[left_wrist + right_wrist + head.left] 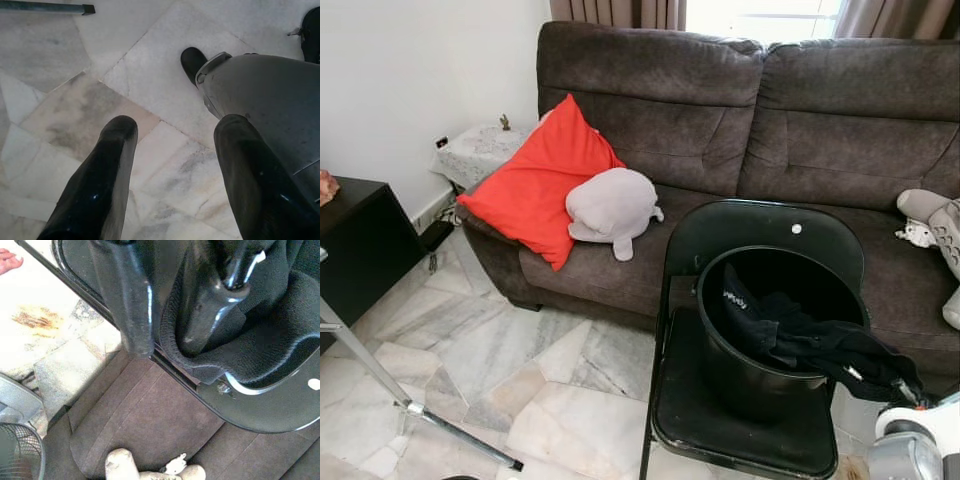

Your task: Hang hanger

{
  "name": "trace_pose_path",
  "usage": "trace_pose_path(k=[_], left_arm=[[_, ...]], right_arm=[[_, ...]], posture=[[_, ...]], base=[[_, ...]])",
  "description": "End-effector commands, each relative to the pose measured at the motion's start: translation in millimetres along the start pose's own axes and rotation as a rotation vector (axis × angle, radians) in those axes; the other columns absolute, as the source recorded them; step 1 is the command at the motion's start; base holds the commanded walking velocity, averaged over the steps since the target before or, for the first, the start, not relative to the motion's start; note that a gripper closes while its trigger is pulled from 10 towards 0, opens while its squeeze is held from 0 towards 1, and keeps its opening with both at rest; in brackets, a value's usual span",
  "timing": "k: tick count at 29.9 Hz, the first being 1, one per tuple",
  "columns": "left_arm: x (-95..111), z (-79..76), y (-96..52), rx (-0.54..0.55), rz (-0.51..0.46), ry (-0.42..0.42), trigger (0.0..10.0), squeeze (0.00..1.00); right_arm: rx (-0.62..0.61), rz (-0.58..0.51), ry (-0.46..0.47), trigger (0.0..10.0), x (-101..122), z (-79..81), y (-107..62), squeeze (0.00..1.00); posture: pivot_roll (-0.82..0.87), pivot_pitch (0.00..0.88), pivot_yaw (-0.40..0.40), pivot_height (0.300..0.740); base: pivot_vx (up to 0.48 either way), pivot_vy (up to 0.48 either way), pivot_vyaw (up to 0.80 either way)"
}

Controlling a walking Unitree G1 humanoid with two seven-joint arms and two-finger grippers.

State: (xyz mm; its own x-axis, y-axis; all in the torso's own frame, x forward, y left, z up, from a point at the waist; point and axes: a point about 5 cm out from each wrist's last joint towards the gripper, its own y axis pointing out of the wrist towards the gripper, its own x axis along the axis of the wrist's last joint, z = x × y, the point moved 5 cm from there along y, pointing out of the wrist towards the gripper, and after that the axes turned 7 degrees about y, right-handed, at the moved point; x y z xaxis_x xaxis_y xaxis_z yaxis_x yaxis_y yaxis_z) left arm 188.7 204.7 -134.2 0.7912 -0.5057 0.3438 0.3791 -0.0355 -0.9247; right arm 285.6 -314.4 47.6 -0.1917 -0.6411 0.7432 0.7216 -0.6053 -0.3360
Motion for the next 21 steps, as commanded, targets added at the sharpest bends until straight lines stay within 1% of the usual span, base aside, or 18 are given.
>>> trace_pose_path(k=[1, 6, 9, 10, 11, 13, 14, 15, 16, 17, 18, 19, 20, 21], left_arm=[[-7, 3.6, -1.0, 0.007, 0.024, 0.004, 10.0, 0.0], [-7, 3.6, -1.0, 0.007, 0.025, 0.004, 10.0, 0.0], [-7, 3.4, -1.0, 0.007, 0.025, 0.003, 10.0, 0.0], [-7, 3.3, -1.0, 0.007, 0.025, 0.003, 10.0, 0.0], [-7, 3.3, -1.0, 0.008, 0.025, 0.002, 10.0, 0.0], [-7, 3.2, -1.0, 0.007, 0.025, 0.001, 10.0, 0.0], [-7, 3.2, -0.9, 0.008, 0.024, 0.0, 10.0, 0.0], [-7, 3.2, -0.9, 0.008, 0.024, 0.0, 10.0, 0.0], [-7, 3.2, -0.9, 0.008, 0.023, 0.001, 10.0, 0.0], [-7, 3.2, -0.9, 0.008, 0.022, 0.001, 10.0, 0.0], [-6, 3.1, -0.8, 0.008, 0.021, 0.001, 10.0, 0.0], [-5, 3.1, -0.8, 0.008, 0.02, 0.001, 10.0, 0.0], [-5, 3.1, -0.8, 0.008, 0.02, 0.001, 10.0, 0.0], [-5, 3.1, -0.8, 0.008, 0.02, 0.001, 10.0, 0.0]], right_arm=[[0.021, 0.028, -0.038, 0.0, -5, 7.1, 2.9, 0.0], [0.033, 0.031, -0.08, 0.0, -7, 11.7, 4.0, 0.0], [0.02, 0.003, -0.092, 0.0, -2, 12.5, 4.5, 0.0], [0.03, -0.034, -0.154, 0.0, 6, 16.0, 5.2, 0.0], [0.036, -0.052, -0.176, 0.0, 9, 18.0, 5.4, 0.0], [0.057, -0.111, -0.217, 0.0, 24, 26.8, 6.3, 0.0], [0.08, -0.163, -0.256, 0.0, 38, 36.2, 8.0, 0.0], [0.094, -0.198, -0.283, 0.0, 47, 42.6, 8.8, 0.0], [0.124, -0.247, -0.329, 0.0, 61, 54.6, 10.3, 0.0], [0.143, -0.267, -0.35, 0.0, 68, 61.4, 10.9, 0.0], [0.201, -0.316, -0.401, 0.0, 85, 82.1, 12.6, 0.0], [0.24, -0.346, -0.43, 0.0, 97, 96.8, 13.0, 0.0], [0.24, -0.346, -0.43, 0.0, 97, 96.8, 13.0, 0.0], [0.253, -0.356, -0.438, 0.0, 100, 101.8, 12.8, 0.0]], posture=[[-0.06, 0.02, 0.058, 0.74], [-0.06, 0.02, 0.058, 0.74], [-0.05, 0.02, 0.058, 0.74], [-0.06, 0.02, 0.059, 0.74], [-0.06, 0.02, 0.059, 0.74], [-0.06, 0.02, 0.059, 0.74], [-0.06, 0.019, 0.062, 0.74], [-0.06, 0.019, 0.062, 0.74], [-0.06, 0.019, 0.062, 0.74], [-0.06, 0.019, 0.062, 0.74], [-0.07, 0.018, 0.065, 0.74], [-0.07, 0.017, 0.065, 0.74], [-0.07, 0.017, 0.065, 0.74], [-0.07, 0.017, 0.065, 0.74]], base=[[0.0, 0.0, 0.0], [0.0, 0.0, 0.0], [0.0, 0.0, 0.0], [0.0, 0.0, 0.0], [0.0, 0.0, 0.0], [0.0, 0.0, 0.0], [0.0, 0.0, 0.0], [0.0, 0.0, 0.0], [0.0, 0.0, 0.0], [0.0, 0.0, 0.0], [0.0, 0.0, 0.0], [0.0, 0.0, 0.0], [0.0, 0.0, 0.0], [0.0, 0.0, 0.0]])
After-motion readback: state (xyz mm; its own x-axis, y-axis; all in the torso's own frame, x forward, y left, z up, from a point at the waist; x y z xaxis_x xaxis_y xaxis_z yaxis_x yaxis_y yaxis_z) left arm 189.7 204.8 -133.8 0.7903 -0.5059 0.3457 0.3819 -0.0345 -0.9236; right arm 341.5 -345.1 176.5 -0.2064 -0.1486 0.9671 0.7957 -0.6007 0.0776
